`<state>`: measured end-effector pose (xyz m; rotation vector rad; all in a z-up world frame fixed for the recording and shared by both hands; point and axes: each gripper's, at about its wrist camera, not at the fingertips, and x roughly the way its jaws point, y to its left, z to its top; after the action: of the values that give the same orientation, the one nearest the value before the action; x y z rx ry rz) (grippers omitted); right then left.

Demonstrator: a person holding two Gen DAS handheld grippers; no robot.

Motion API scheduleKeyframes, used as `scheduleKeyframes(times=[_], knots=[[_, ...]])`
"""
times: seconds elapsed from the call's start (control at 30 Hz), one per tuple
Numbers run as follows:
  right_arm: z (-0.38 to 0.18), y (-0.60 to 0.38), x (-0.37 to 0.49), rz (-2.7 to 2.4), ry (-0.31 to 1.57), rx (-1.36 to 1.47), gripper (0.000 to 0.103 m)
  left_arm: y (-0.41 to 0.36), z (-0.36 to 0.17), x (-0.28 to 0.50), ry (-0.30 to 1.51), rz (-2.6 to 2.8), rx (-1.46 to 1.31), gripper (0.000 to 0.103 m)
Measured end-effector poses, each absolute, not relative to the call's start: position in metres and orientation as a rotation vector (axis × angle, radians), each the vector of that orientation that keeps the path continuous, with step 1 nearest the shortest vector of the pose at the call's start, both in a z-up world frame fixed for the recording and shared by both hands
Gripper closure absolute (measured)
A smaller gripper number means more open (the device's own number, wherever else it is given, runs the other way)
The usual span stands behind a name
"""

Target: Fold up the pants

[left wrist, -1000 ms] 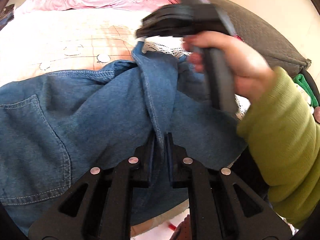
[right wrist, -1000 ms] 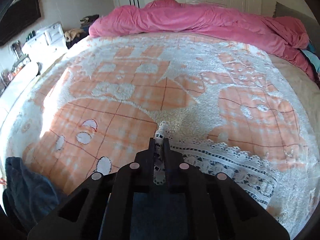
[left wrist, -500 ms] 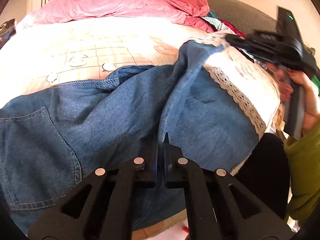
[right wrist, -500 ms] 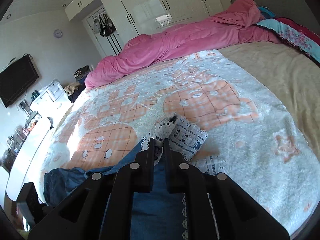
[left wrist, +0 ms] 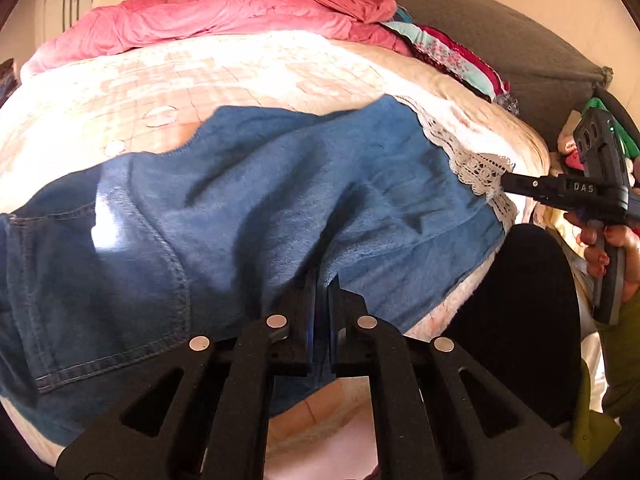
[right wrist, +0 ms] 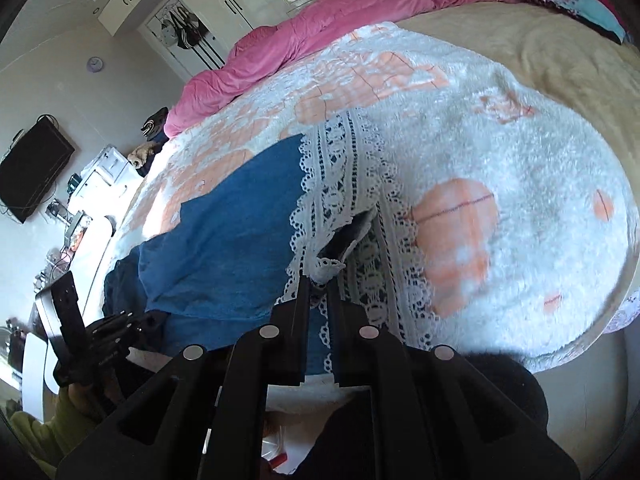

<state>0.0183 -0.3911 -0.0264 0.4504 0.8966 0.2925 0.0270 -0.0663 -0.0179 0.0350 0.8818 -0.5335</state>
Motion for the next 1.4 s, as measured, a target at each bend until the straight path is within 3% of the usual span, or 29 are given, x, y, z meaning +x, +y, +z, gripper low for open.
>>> scheduleKeyframes(times=[0.1, 0.17, 0.2, 0.3, 0.33, 0.37, 0.4, 0.77, 0.83, 0.9, 0.97, 1.07, 1.2, 1.27, 1.3, 1.4], knots=[[-0.031, -0.394, 0.016, 0.306, 0.897, 0.487, 0.087, -0.071, -0.022, 0.026, 0.88, -0.526, 0.057, 0.103], [-0.032, -0.392, 0.018, 0.302, 0.901, 0.495, 0.057, -0.072, -0.023, 0.027, 0.883, -0.522, 0.055, 0.103], [-0.031, -0.391, 0.019, 0.292, 0.898, 0.496, 0.056, -0.073, -0.023, 0.027, 0.881, -0.521, 0.058, 0.102], [-0.036, -0.395, 0.023, 0.274, 0.89, 0.52, 0.06, -0.076, -0.025, 0.029, 0.878, -0.516, 0.066, 0.102], [-0.038, -0.396, 0.024, 0.271, 0.892, 0.521, 0.077, -0.076, -0.026, 0.03, 0.877, -0.513, 0.07, 0.102], [-0.038, -0.397, 0.025, 0.269, 0.891, 0.51, 0.086, -0.076, -0.026, 0.031, 0.874, -0.51, 0.076, 0.102], [-0.037, -0.399, 0.025, 0.268, 0.891, 0.505, 0.089, -0.075, -0.027, 0.031, 0.872, -0.508, 0.079, 0.103], [-0.023, -0.422, 0.002, 0.241, 0.915, 0.397, 0.09, -0.071, -0.021, 0.015, 0.878, -0.568, 0.124, 0.103], [-0.029, -0.425, 0.0, 0.209, 0.932, 0.38, 0.098, -0.073, -0.022, 0.013, 0.881, -0.574, 0.136, 0.103], [-0.03, -0.427, -0.002, 0.208, 0.932, 0.39, 0.098, -0.075, -0.022, 0.01, 0.878, -0.581, 0.145, 0.103], [-0.027, -0.426, -0.003, 0.26, 0.924, 0.406, 0.092, -0.075, -0.024, 0.01, 0.882, -0.578, 0.15, 0.102], [-0.021, -0.42, -0.003, 0.267, 0.908, 0.387, 0.07, -0.076, -0.028, 0.011, 0.891, -0.575, 0.148, 0.102], [-0.024, -0.409, 0.005, 0.26, 0.929, 0.337, 0.065, -0.08, -0.028, 0.011, 0.89, -0.57, 0.155, 0.102], [-0.031, -0.403, 0.009, 0.261, 0.952, 0.303, 0.073, -0.081, -0.029, 0.011, 0.89, -0.565, 0.154, 0.102], [-0.034, -0.4, 0.01, 0.257, 0.958, 0.268, 0.088, -0.081, -0.029, 0.011, 0.889, -0.566, 0.154, 0.102], [-0.03, -0.399, 0.003, 0.266, 0.933, 0.227, 0.09, -0.083, -0.029, 0.01, 0.888, -0.57, 0.168, 0.102]])
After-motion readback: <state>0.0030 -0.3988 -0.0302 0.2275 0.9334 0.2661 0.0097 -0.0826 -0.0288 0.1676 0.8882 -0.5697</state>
